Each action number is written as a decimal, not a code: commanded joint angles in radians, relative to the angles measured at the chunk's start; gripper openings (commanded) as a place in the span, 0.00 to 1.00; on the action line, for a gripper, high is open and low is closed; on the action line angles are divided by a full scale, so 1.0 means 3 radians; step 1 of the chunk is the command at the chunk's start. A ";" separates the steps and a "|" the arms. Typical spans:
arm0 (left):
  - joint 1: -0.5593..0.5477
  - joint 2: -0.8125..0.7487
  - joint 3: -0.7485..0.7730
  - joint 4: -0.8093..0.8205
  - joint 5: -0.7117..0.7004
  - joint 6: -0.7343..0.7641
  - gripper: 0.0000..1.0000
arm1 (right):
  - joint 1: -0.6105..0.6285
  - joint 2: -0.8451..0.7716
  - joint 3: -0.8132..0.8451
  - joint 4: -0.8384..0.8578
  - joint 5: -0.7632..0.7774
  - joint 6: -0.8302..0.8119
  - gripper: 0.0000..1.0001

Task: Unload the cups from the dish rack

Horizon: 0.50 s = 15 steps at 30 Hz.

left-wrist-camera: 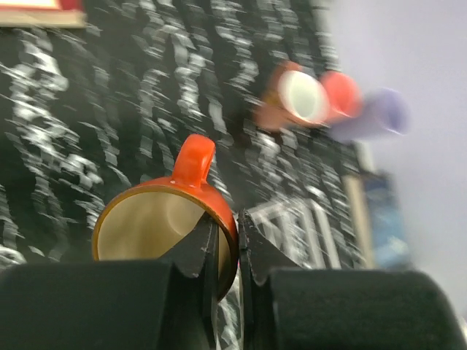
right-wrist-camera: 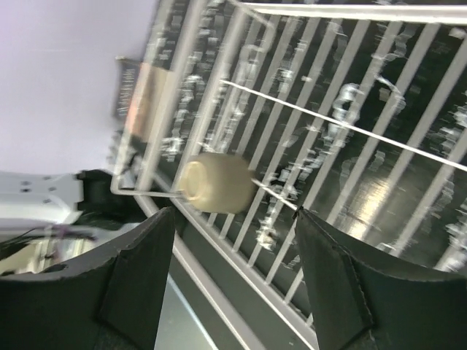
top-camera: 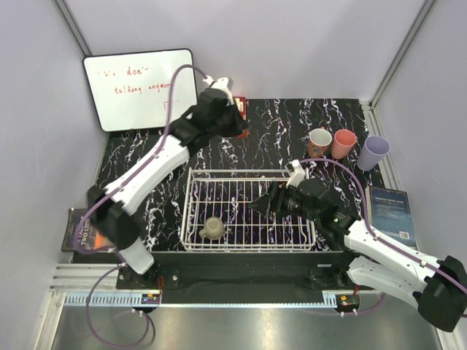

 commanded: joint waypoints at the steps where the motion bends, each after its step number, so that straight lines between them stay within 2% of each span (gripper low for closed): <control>1: -0.0016 0.0745 0.0982 -0.0936 -0.0748 0.0405 0.00 | 0.0019 0.0023 0.0184 -0.0396 0.0367 -0.0161 0.74; 2: -0.0011 0.1005 0.1096 -0.1004 -0.0805 0.0426 0.00 | 0.0014 0.0023 0.0189 -0.0447 0.0378 -0.0186 0.73; 10: -0.0011 0.1947 0.1741 -0.1372 -0.1097 0.0533 0.00 | 0.0019 0.0013 0.0117 -0.0555 0.0444 -0.0279 0.73; 15: -0.0011 0.2311 0.1982 -0.1582 -0.1169 0.0543 0.00 | 0.0019 0.0064 0.0112 -0.0580 0.0393 -0.0304 0.73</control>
